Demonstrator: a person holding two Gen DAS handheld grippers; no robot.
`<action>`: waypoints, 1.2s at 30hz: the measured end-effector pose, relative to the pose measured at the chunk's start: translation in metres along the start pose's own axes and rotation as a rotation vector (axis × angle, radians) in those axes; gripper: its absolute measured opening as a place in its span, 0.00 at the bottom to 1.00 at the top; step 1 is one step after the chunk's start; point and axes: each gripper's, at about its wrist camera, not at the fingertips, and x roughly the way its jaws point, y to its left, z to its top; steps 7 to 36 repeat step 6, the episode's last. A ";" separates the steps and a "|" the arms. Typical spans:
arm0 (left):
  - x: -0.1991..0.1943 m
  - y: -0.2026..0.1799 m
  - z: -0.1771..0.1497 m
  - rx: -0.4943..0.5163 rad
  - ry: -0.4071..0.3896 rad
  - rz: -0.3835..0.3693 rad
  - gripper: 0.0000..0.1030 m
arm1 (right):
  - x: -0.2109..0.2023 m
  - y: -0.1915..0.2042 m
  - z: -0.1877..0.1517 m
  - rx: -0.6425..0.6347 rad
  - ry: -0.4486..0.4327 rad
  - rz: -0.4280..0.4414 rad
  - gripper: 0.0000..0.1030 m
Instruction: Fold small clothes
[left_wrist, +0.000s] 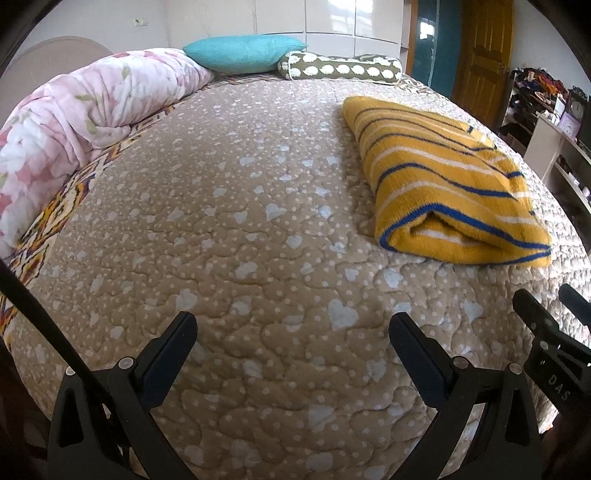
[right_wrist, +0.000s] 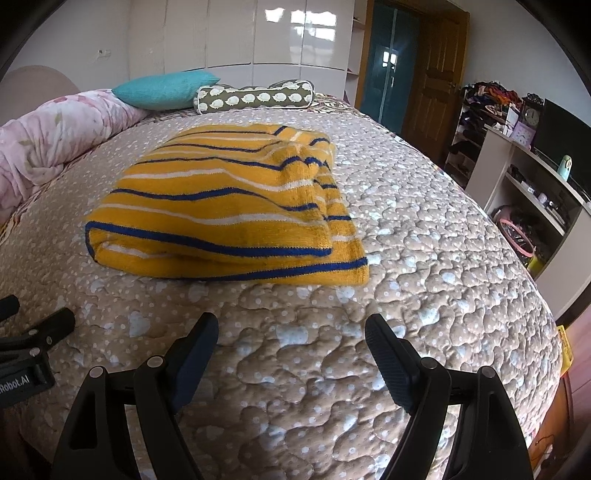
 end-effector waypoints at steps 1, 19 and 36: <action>-0.002 0.001 0.001 -0.002 -0.005 -0.004 1.00 | 0.000 0.001 0.000 0.000 -0.001 0.000 0.83; -0.007 0.006 0.009 0.008 -0.022 -0.017 1.00 | -0.002 0.003 0.005 -0.008 -0.002 0.006 0.83; -0.007 0.006 0.009 0.008 -0.022 -0.017 1.00 | -0.002 0.003 0.005 -0.008 -0.002 0.006 0.83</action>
